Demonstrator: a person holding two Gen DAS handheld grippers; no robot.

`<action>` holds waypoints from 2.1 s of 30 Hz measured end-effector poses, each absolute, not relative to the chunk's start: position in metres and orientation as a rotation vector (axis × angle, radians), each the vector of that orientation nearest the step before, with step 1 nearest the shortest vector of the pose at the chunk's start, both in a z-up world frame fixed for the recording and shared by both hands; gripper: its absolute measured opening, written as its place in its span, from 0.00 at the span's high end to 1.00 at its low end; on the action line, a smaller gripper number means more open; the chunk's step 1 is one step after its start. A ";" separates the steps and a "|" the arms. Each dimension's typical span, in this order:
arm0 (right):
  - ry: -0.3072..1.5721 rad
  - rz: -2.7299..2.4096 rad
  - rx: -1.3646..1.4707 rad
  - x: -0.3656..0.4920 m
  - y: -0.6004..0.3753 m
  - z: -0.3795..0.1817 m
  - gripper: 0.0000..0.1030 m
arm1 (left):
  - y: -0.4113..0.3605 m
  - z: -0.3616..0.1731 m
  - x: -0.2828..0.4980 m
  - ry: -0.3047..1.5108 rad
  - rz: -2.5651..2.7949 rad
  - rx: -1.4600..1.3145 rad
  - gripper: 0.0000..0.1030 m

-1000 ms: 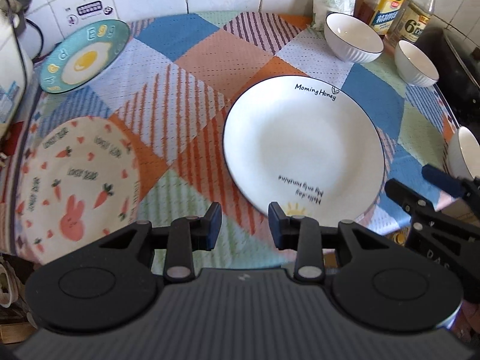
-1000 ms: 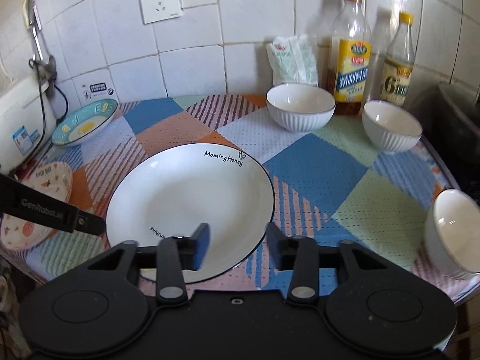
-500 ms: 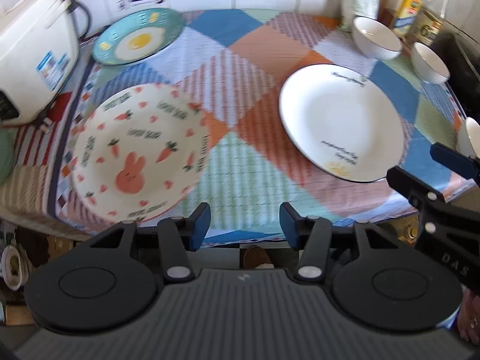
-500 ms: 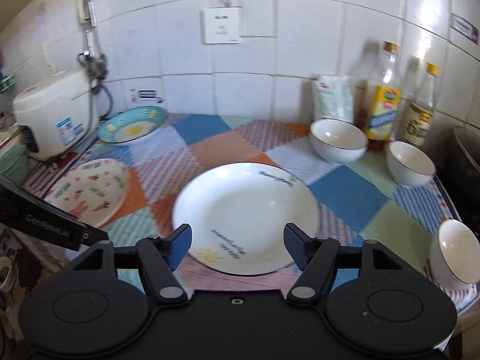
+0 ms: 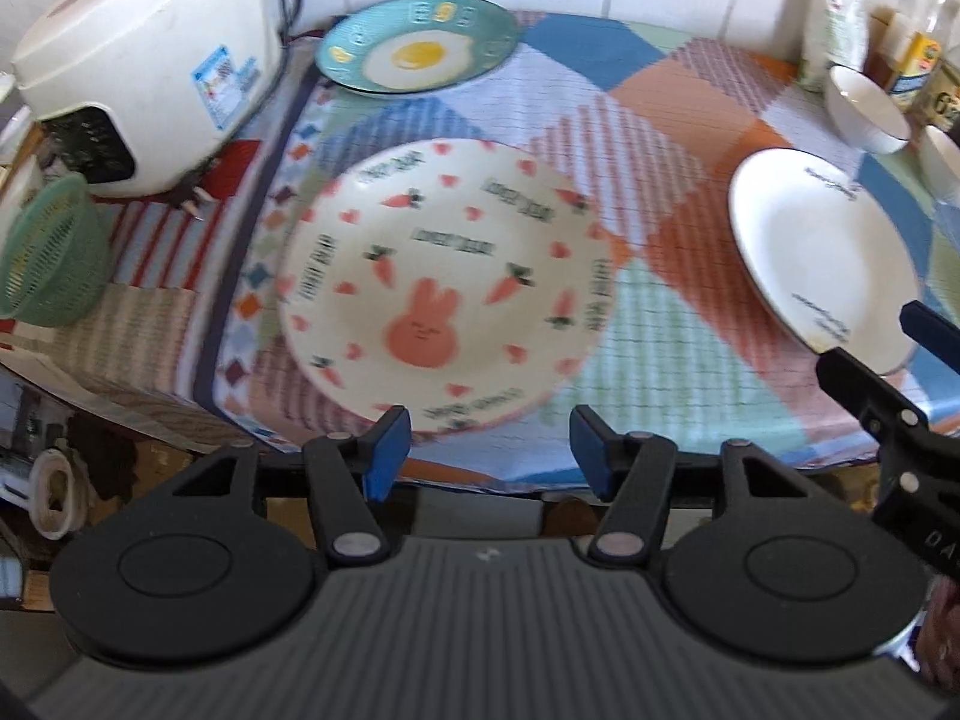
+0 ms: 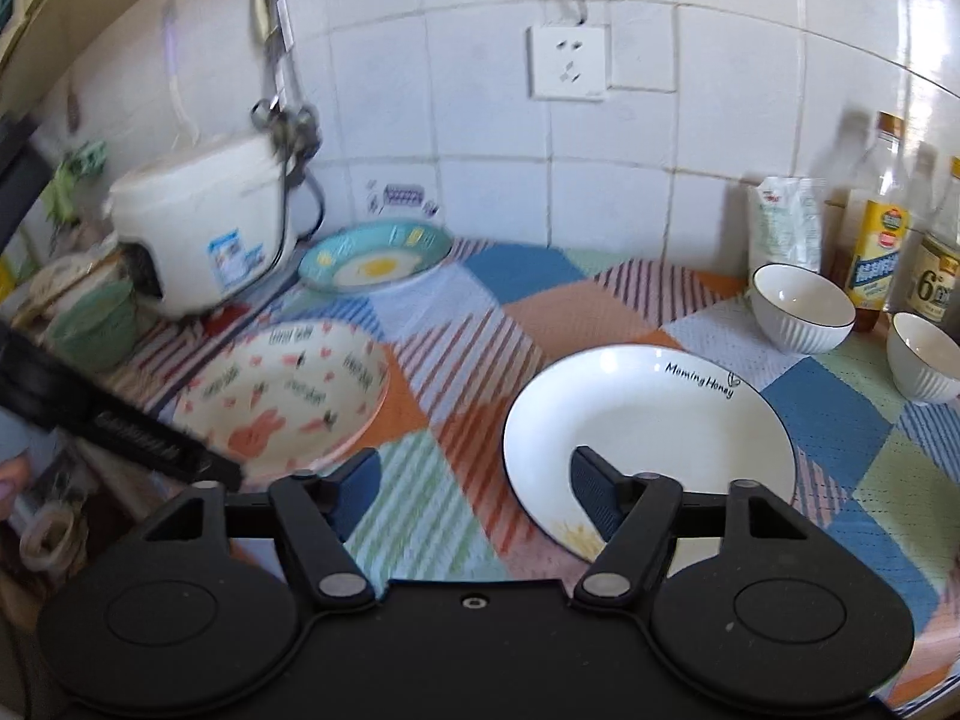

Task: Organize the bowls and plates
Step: 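Grasp the rim of the bunny-print plate with the right tool, then lift the bunny-print plate and lower it onto the white plate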

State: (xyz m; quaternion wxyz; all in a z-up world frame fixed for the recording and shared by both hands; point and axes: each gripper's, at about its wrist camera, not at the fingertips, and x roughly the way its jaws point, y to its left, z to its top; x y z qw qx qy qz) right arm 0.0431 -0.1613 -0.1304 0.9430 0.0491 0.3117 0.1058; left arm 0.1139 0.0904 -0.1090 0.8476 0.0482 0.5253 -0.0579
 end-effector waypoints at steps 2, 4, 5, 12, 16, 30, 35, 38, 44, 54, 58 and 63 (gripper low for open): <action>0.633 0.232 0.129 0.050 -0.160 -0.139 0.18 | 0.101 -0.111 0.119 1.094 -0.100 0.126 0.39; 0.638 0.253 0.162 0.058 -0.158 -0.146 0.18 | 0.111 -0.114 0.125 1.087 -0.088 0.136 0.36; 0.633 0.265 0.174 0.062 -0.156 -0.148 0.18 | 0.116 -0.116 0.128 1.082 -0.085 0.134 0.33; 0.609 0.392 0.197 0.088 -0.125 -0.163 0.13 | 0.144 -0.138 0.148 1.028 -0.086 0.158 0.24; 0.668 0.467 0.209 0.105 -0.103 -0.179 0.14 | 0.154 -0.145 0.150 0.971 -0.108 0.122 0.23; 0.838 0.399 0.345 0.151 -0.095 -0.211 0.52 | 0.164 -0.180 0.173 1.060 -0.110 0.072 0.45; 0.863 0.389 0.379 0.156 -0.102 -0.211 0.65 | 0.177 -0.186 0.179 1.099 -0.117 -0.065 0.48; 0.905 0.416 0.457 0.161 -0.106 -0.212 0.79 | 0.185 -0.189 0.179 1.094 -0.113 -0.120 0.50; 0.964 0.443 0.516 0.168 -0.103 -0.217 0.84 | 0.181 -0.190 0.178 1.064 -0.095 -0.125 0.50; 0.940 0.508 0.524 0.170 -0.107 -0.222 0.82 | 0.176 -0.185 0.174 1.056 -0.022 -0.100 0.66; 0.934 0.544 0.519 0.173 -0.110 -0.223 0.81 | 0.178 -0.184 0.170 1.052 -0.049 -0.110 0.66; 0.914 0.563 0.487 0.171 -0.118 -0.217 0.80 | 0.173 -0.182 0.164 1.028 -0.076 -0.134 0.66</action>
